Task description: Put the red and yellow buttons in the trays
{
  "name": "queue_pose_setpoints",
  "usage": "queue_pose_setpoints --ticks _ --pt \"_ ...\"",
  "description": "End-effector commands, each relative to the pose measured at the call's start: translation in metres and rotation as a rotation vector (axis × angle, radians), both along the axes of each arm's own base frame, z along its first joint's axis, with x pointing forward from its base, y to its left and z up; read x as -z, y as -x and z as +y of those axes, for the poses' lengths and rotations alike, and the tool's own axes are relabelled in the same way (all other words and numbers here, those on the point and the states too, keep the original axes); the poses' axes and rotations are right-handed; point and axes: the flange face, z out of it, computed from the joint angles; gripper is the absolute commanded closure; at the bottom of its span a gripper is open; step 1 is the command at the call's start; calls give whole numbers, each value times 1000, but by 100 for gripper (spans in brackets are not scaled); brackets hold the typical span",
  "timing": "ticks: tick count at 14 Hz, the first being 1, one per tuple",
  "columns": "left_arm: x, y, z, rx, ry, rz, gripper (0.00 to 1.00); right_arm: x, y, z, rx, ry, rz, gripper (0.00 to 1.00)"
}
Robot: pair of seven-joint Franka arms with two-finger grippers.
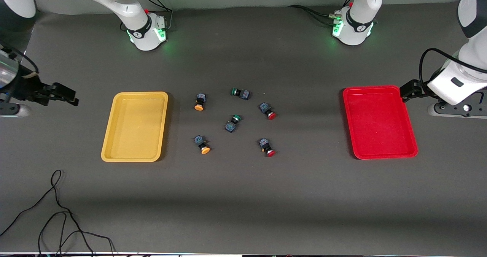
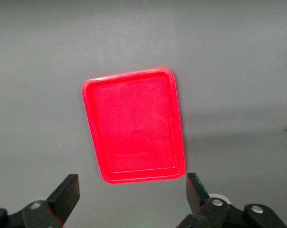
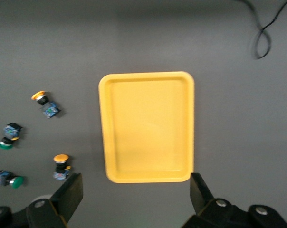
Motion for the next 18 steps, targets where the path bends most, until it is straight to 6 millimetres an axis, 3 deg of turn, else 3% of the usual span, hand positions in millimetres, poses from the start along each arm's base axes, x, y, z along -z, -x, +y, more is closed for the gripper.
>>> queue_pose_setpoints --ticks 1,3,4,6,9,11,13,15,16,18 --pt "-1 12 -42 68 28 19 0 12 18 48 53 -22 -22 0" --pt "7 13 -72 107 41 28 0 29 36 73 97 -27 -43 0" --pt "13 13 -93 141 50 38 0 38 47 96 106 -28 -43 0" --pt "18 12 -116 137 86 44 0 51 64 139 174 -26 -38 0" --pt "49 6 -169 35 138 46 0 75 89 201 214 -30 -41 0" --pt "92 5 -221 -26 139 55 0 93 113 241 176 -27 -36 0" --pt "143 10 -273 -105 129 58 0 97 130 261 149 -21 -26 0" --pt "193 12 -307 -162 132 70 0 102 155 268 113 -13 -16 0" --pt "209 21 -329 -175 128 67 0 104 157 267 111 -11 -13 0" --pt "249 27 -344 -190 90 76 0 114 156 269 106 1 -6 0"
